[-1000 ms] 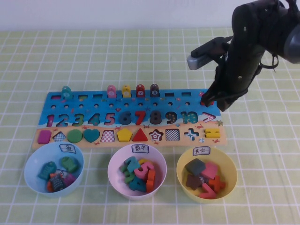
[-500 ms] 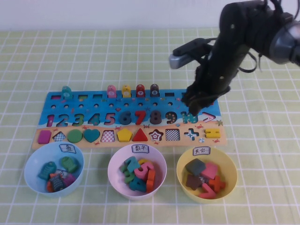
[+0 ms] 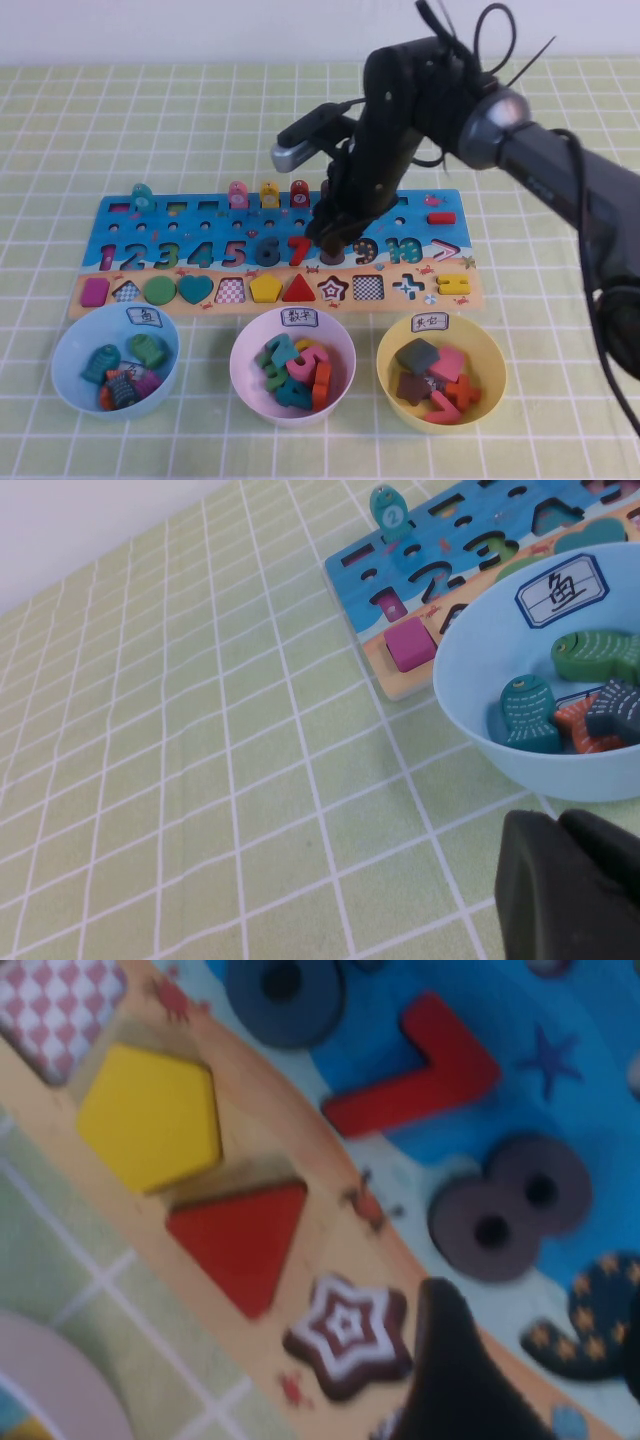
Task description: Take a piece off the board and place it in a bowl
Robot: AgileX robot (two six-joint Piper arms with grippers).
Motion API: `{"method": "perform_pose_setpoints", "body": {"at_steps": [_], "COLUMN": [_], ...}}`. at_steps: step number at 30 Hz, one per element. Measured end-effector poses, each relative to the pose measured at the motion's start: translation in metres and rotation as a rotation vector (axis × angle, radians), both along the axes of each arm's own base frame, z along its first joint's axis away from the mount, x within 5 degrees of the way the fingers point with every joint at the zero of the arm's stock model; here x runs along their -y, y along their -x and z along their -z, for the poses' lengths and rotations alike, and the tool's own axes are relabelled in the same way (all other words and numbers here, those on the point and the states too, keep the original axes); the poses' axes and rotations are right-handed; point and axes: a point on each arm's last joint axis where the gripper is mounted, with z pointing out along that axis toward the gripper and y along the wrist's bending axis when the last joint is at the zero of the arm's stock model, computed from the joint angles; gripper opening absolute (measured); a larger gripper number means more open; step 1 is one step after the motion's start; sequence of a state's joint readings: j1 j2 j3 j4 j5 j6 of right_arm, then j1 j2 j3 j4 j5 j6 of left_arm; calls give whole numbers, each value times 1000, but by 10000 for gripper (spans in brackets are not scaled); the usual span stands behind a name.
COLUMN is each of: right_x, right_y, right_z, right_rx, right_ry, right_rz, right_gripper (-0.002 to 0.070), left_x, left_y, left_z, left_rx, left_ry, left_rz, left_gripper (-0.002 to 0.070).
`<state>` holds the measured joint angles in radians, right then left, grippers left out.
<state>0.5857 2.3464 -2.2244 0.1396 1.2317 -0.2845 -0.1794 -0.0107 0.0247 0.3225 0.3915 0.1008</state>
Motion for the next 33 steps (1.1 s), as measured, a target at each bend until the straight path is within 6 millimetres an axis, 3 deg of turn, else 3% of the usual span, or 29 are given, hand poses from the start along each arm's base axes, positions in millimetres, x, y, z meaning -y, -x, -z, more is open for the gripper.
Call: {"method": "perform_pose_setpoints", "body": {"at_steps": [10,22,29,33], "right_x": [-16,-17,-16,-16], "right_y": [-7,-13,-15,-15], "right_z": [25,28,32,32], "right_rx": [0,53,55,55], "right_ry": [0,-2,11,12], "right_rz": [-16,1,10,12], "right_gripper": [326,326,433,454], "left_x": [0,0,0,0], "left_y": [0,0,0,0], "left_z": [0,0,0,0], "left_rx": [0,0,0,0], "left_ry": [0,0,-1,-1], "left_rz": [0,0,0,0], "left_gripper": [-5,-5,-5,-5]}}
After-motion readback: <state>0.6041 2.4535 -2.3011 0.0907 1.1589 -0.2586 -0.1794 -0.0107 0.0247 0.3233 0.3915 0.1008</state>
